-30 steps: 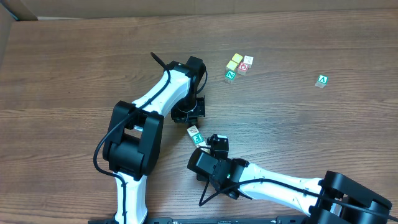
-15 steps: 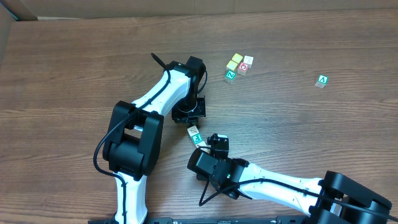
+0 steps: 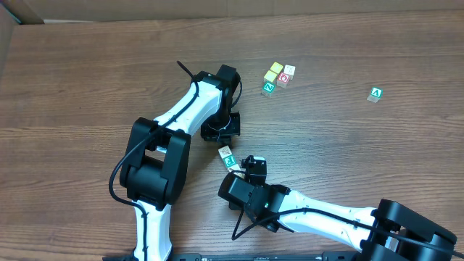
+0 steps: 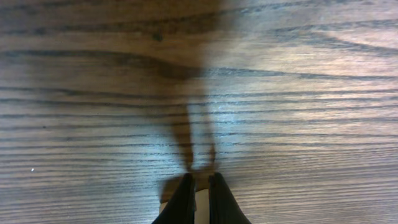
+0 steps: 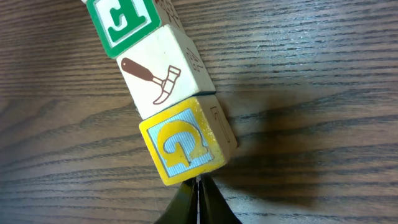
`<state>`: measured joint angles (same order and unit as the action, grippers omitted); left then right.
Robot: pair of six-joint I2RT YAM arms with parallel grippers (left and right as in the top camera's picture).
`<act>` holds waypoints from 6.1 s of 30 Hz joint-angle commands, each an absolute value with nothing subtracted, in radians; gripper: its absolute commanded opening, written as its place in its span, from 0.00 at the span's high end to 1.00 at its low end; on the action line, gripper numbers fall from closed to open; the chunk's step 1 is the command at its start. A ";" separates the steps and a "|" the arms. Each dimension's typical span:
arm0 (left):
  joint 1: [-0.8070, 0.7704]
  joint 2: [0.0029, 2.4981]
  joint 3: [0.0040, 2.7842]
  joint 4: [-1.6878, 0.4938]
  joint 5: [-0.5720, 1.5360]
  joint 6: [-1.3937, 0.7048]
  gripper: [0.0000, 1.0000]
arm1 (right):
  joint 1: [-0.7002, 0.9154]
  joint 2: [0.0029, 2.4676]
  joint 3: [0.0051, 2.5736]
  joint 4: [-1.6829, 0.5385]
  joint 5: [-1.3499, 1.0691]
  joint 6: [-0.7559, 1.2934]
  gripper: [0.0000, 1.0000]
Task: Flip 3 blocks
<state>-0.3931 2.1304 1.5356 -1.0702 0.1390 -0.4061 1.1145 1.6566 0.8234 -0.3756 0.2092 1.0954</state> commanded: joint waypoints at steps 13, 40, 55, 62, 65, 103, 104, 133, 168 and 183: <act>-0.400 2.140 1.522 -1.051 0.154 -0.366 0.96 | 1.117 1.665 0.817 -0.360 0.170 1.105 0.94; -0.135 2.140 1.866 -1.399 0.093 -0.446 0.96 | 0.745 1.531 0.888 -0.482 -0.165 0.795 0.95; -0.177 2.140 1.502 -1.261 0.133 -0.411 0.96 | 0.707 1.635 0.888 -0.435 -0.255 0.785 0.96; -0.191 2.140 1.462 -1.149 0.265 -0.411 0.96 | 0.723 1.635 0.887 -0.527 -0.274 0.788 0.96; -0.223 2.140 1.451 -1.111 0.281 -0.412 0.96 | 0.733 1.635 0.883 -0.525 -0.264 0.807 0.96; -0.256 2.140 1.420 -1.091 0.282 -0.411 0.96 | 0.813 1.635 0.825 -0.439 -0.248 0.891 0.96; -0.256 2.140 1.420 -1.087 0.282 -0.411 0.96 | 0.813 1.635 0.825 -0.439 -0.248 0.891 0.96; -0.256 2.140 1.420 -1.069 0.284 -0.411 0.96 | 0.867 1.635 0.825 -0.408 -0.199 0.944 0.96; -0.254 2.140 1.420 -1.055 0.218 -0.393 0.96 | 0.823 1.527 0.863 -0.500 -0.310 0.863 0.96; -0.254 2.140 1.420 -1.073 0.218 -0.393 0.96 | 0.960 1.608 0.818 -0.416 -0.194 0.922 0.96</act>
<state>-0.2493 2.1189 1.4395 -1.0843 0.2966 -0.4118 0.9463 1.5921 0.8246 -0.4343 -0.2283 0.9092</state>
